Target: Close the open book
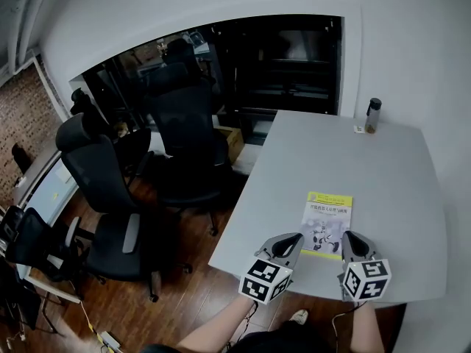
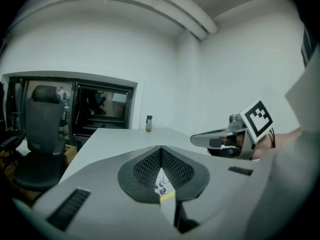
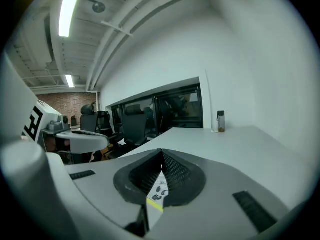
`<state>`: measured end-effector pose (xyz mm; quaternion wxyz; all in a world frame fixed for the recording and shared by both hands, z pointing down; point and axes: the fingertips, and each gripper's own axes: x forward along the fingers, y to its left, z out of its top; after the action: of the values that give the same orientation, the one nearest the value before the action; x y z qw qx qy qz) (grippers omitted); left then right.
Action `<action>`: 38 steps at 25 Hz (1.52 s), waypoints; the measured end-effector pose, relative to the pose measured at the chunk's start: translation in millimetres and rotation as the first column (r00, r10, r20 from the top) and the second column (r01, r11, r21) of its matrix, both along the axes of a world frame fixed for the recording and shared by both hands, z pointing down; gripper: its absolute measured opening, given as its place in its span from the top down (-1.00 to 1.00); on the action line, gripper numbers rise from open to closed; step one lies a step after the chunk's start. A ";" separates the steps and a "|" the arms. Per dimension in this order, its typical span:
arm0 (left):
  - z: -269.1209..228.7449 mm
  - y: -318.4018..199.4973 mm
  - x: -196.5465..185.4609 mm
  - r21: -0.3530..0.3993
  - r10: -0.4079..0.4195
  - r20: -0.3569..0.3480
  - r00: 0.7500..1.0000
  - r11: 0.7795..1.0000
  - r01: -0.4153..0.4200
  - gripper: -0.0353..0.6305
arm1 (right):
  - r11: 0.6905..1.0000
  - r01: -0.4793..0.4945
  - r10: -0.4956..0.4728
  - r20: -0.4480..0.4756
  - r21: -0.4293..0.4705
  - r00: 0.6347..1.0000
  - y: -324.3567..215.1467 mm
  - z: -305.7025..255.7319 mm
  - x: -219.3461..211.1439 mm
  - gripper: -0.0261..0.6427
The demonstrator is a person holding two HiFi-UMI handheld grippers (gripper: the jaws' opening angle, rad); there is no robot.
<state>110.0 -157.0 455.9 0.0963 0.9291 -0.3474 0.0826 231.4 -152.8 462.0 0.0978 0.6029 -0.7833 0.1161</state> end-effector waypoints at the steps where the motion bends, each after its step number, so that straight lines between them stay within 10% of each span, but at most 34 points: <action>1: -5.9 6.9 -2.7 0.008 0.008 -0.005 1.000 1.000 -0.008 0.88 | 1.000 0.011 -0.011 -0.006 0.020 1.000 7.0 -10.3 -8.5 0.90; 17: -78.7 119.5 -57.9 0.094 0.087 -0.023 0.996 0.992 -0.085 0.88 | 0.977 0.148 -0.146 -0.020 0.153 0.989 131.7 -86.1 -108.9 0.90; 38: -99.9 169.6 -58.4 0.127 0.127 -0.044 0.991 0.985 -0.121 0.88 | 0.974 0.126 -0.130 0.008 0.190 0.991 179.6 -104.2 -115.2 0.90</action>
<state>51.6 12.6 356.0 0.0423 0.9549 -0.2908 0.0425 116.3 26.9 357.9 0.0393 0.5564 -0.8290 0.0408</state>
